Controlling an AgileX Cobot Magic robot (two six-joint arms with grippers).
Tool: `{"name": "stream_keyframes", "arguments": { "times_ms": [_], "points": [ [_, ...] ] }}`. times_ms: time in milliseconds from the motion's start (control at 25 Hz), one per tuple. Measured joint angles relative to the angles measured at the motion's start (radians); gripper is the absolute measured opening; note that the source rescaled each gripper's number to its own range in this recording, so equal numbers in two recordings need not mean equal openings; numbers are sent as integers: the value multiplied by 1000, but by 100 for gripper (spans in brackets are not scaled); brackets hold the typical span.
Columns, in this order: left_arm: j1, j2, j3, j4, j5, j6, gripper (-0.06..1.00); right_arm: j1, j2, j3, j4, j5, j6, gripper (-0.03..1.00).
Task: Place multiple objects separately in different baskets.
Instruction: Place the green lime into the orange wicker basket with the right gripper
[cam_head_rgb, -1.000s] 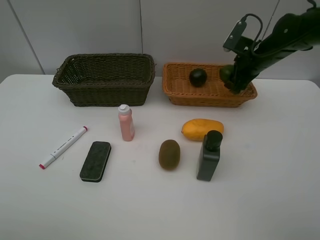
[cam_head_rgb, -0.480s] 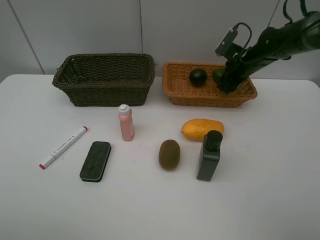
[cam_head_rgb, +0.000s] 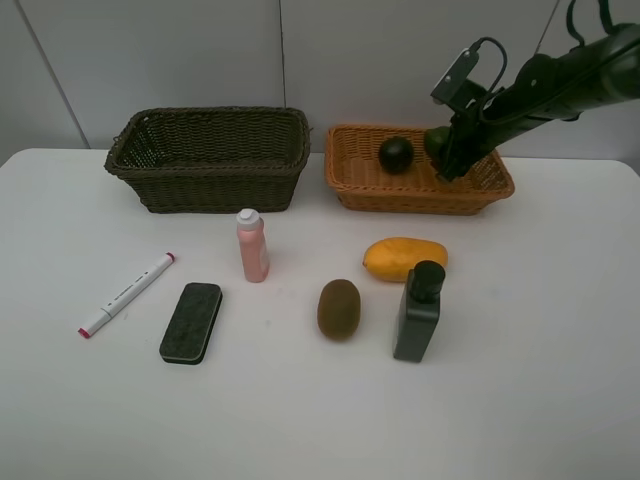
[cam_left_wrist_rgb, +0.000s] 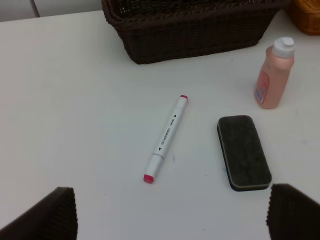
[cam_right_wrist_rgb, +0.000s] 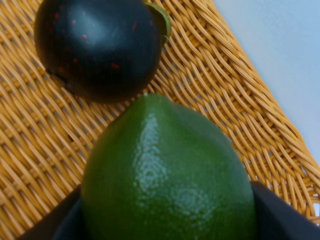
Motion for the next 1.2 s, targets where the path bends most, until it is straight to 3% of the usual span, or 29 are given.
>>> {"name": "stream_keyframes", "arguments": {
  "times_ms": [240,360,440,560,1200],
  "points": [
    [0,0,0,0,0,0,100,0,0,0,1,-1,0,51],
    [0,0,0,0,0,0,100,0,0,0,22,-21,0,81],
    [0,0,0,0,0,0,100,0,0,0,33,-37,0,90],
    [0,0,0,0,0,0,100,0,0,0,46,-47,0,93],
    [0,0,0,0,0,0,100,0,0,0,45,-54,0,94]
  ]
}}
